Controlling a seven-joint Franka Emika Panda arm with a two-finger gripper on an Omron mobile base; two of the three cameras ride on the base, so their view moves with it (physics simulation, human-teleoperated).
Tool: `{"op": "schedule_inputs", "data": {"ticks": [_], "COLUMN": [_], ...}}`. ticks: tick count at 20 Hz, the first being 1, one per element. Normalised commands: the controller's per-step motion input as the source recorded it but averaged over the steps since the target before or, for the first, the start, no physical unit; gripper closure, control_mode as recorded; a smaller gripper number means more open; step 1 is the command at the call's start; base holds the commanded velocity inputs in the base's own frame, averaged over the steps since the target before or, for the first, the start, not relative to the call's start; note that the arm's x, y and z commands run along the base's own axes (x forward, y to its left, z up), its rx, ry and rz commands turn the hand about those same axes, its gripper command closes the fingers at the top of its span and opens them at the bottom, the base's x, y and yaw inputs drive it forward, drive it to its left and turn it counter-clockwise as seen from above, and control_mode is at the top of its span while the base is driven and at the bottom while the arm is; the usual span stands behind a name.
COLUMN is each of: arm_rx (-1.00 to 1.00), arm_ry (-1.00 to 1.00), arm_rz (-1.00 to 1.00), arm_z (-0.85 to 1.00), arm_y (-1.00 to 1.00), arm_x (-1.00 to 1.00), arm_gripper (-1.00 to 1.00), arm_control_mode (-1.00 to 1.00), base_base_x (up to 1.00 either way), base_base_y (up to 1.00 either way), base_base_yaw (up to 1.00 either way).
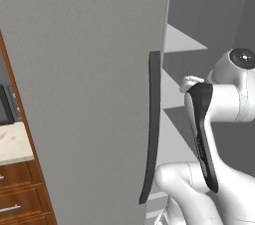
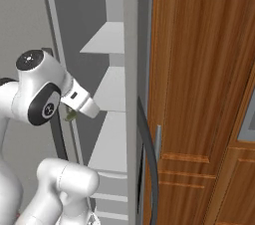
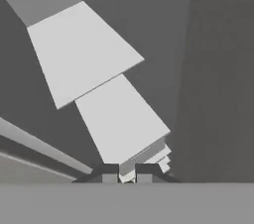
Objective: Take the lemon wedge and corn out of the freezer and place them in the tupperware container on the counter. Then put the tupperware containing the vegetables back in the freezer.
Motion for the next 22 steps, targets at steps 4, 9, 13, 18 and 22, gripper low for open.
{"op": "schedule_inputs", "data": {"ticks": [4,9,13,18,22], "arm_rx": [0.06,0.03,0.0,0.0,0.0], "arm_ry": [0.22,0.16,0.05,0.0,0.0], "arm_rz": [-0.06,-0.03,-0.01,0.0,0.0], "arm_z": [0.45,0.2,0.0,0.0,0.0], "arm_y": [0.14,0.16,0.13,0.0,0.0], "arm_x": [-0.51,-0.58,-0.51,0.0,0.0], "arm_gripper": [1.0,1.0,1.0,1.0,1.0], "arm_control_mode": [-1.0,-1.0,1.0,1.0,1.0], "base_base_x": [0.0,0.0,-0.21,-0.97,-0.46], "base_base_y": [0.0,0.0,0.06,0.46,0.98], "base_base_yaw": [0.0,0.0,0.0,0.0,0.0]}}
